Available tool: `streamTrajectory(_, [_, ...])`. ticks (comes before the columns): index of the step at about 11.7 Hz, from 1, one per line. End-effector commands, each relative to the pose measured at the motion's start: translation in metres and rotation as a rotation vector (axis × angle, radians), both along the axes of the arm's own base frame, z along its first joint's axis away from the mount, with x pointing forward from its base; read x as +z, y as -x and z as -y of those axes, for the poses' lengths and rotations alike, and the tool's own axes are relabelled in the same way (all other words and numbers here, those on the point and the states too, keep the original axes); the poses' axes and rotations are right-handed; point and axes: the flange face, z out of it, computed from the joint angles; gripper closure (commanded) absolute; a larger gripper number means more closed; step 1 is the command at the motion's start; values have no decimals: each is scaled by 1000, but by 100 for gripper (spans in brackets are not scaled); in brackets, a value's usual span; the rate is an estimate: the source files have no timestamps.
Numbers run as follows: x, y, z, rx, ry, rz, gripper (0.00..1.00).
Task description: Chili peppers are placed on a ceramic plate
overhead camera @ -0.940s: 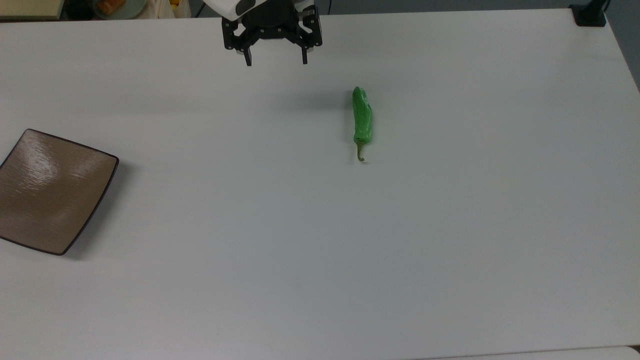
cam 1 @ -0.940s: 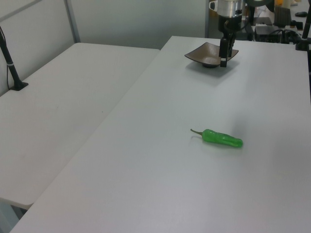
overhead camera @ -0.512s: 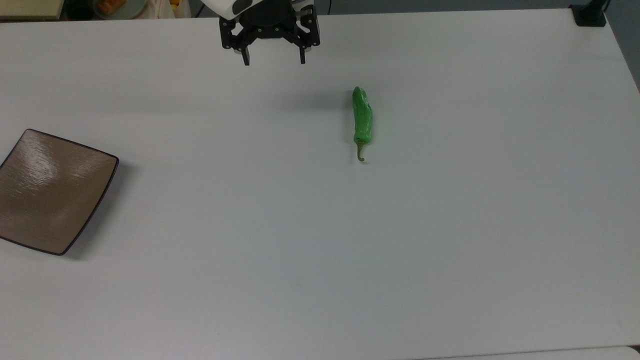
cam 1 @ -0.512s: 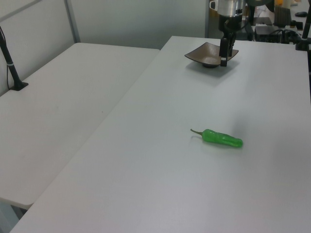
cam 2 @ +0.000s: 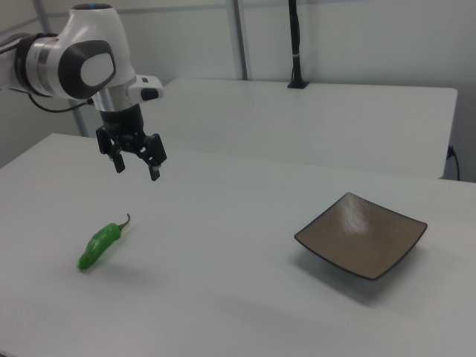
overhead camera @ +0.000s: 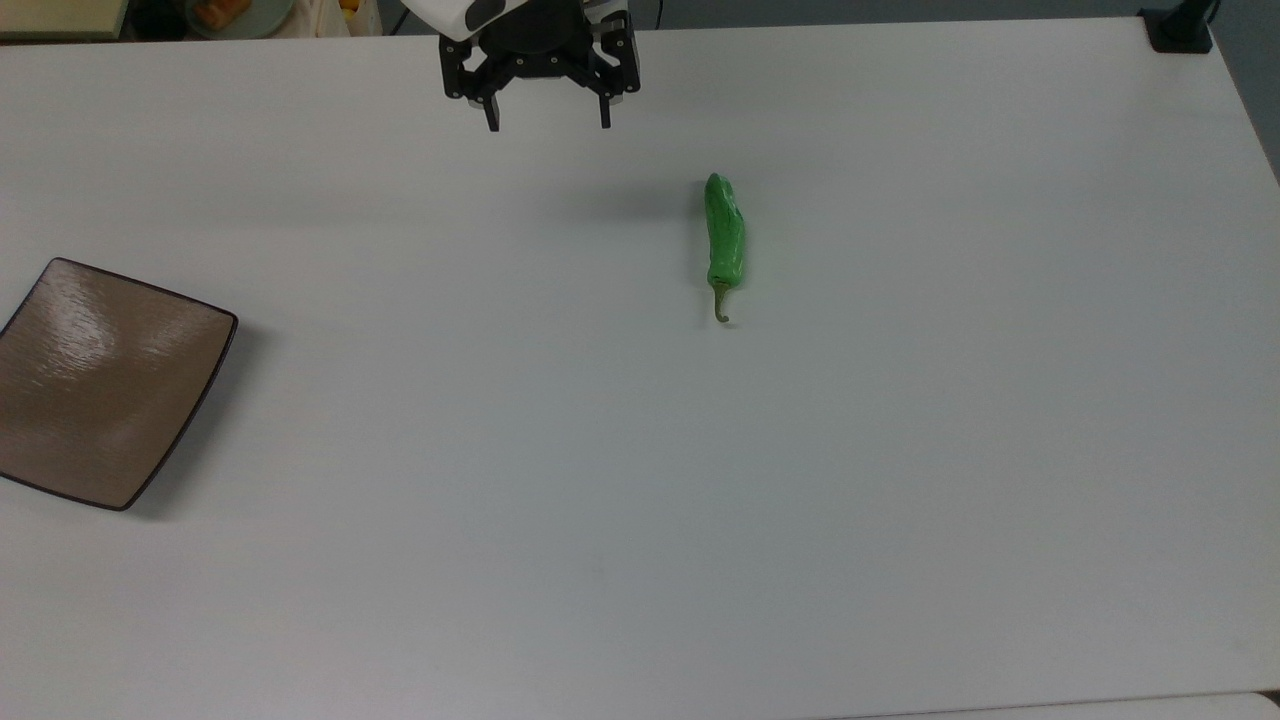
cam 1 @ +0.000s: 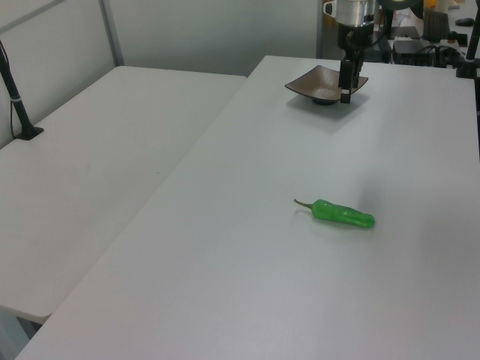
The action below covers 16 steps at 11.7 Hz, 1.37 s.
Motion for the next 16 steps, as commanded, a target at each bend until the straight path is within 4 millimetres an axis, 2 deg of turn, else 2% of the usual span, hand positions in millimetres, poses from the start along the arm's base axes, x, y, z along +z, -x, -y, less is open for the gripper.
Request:
streamTrajectory(1, [-4,4,-11,-35,-27,23,0])
streamTrajectory(3, [-12,2,-26,-101,-40,61,0])
streamTrajectory(4, [-19,5,-40,-98,-43,59,0])
streamTrajectory(9, [-65,22,-93,-20,-41,21,0])
streamTrajectory(11, [-93,24,-126,23,-47,14,0])
streamTrajectory(15, [-155,23,-153,60,-55,6,0])
streamTrajectory(16, [-164,23,-156,64,-54,-2,0])
